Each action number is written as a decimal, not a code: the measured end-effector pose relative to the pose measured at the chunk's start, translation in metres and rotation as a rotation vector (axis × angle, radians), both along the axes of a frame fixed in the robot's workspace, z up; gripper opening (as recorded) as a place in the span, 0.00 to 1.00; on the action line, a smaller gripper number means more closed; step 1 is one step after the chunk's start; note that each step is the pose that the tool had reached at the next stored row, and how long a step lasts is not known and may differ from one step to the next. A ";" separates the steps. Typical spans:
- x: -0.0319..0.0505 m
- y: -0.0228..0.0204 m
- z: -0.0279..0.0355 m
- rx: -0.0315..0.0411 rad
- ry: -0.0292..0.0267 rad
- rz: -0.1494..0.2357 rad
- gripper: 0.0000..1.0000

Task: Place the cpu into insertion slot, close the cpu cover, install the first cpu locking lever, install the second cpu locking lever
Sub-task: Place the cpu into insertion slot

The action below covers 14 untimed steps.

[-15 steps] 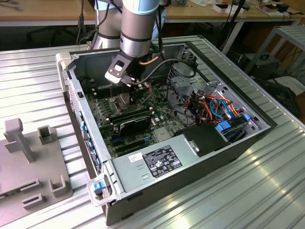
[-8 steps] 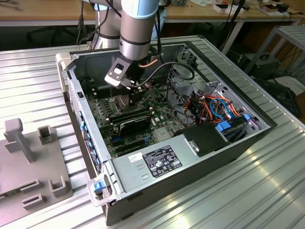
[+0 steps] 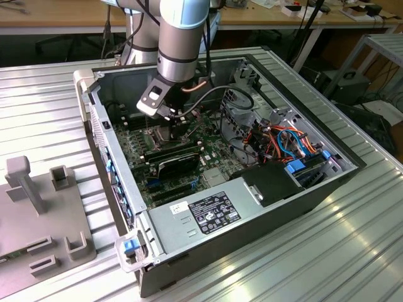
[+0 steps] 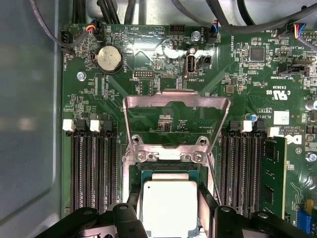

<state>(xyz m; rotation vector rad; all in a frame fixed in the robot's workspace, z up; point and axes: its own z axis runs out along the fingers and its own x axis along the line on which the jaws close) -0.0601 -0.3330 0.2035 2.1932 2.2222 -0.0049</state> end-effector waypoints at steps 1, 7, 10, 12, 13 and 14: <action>0.0000 0.0000 -0.0006 0.0000 0.0015 0.000 0.55; -0.0001 -0.0001 -0.0032 -0.0001 0.0036 -0.002 0.55; 0.0000 0.0000 -0.0034 0.0001 0.0035 -0.003 0.55; 0.0000 0.0000 -0.0034 0.0001 0.0035 -0.003 0.55; 0.0000 0.0000 -0.0034 0.0001 0.0034 -0.003 0.55; 0.0000 0.0000 -0.0034 0.0001 0.0035 -0.003 0.55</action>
